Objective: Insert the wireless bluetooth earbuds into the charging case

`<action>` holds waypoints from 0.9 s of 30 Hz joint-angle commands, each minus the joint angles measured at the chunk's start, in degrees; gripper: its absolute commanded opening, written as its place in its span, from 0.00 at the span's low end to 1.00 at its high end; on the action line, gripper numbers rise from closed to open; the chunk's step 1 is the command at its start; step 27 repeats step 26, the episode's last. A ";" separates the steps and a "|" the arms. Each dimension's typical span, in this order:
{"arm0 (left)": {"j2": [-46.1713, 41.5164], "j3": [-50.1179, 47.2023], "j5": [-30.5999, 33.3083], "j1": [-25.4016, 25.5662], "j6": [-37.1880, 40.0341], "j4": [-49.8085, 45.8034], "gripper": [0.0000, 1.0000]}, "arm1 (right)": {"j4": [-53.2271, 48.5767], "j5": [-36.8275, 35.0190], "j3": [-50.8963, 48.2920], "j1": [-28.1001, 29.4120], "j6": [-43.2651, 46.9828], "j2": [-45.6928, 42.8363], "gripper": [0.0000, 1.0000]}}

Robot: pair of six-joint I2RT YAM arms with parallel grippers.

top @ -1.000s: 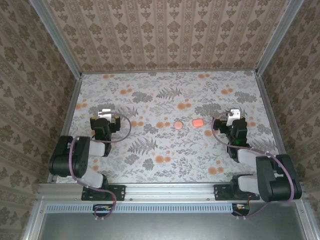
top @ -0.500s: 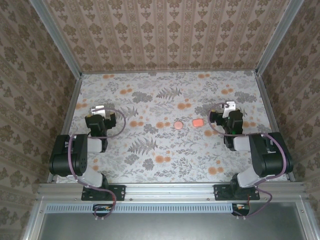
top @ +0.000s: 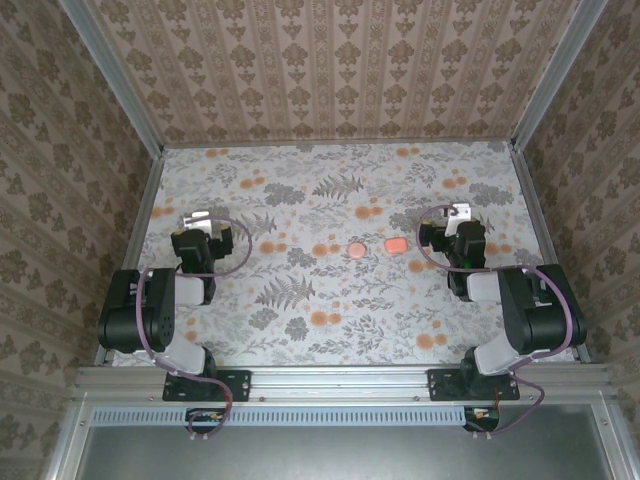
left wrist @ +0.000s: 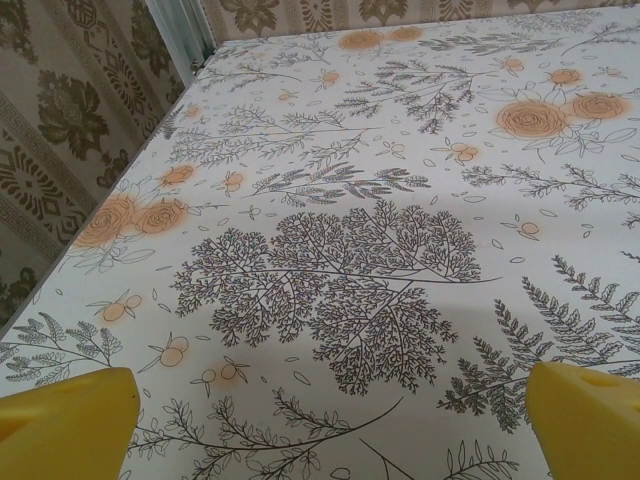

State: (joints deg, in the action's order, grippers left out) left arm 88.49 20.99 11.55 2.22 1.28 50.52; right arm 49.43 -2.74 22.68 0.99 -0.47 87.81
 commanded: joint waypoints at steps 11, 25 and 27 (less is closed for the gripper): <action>-0.70 1.17 -0.90 0.24 -0.35 -0.06 1.00 | -0.48 -0.01 0.73 -0.05 -1.06 -0.06 1.00; -0.60 1.24 -1.39 0.00 -0.40 -0.26 1.00 | -0.56 0.02 0.70 -0.12 -1.20 -0.05 1.00; -0.60 1.24 -1.36 0.04 -0.35 -0.29 1.00 | -0.56 0.02 0.70 -0.12 -1.20 -0.07 1.00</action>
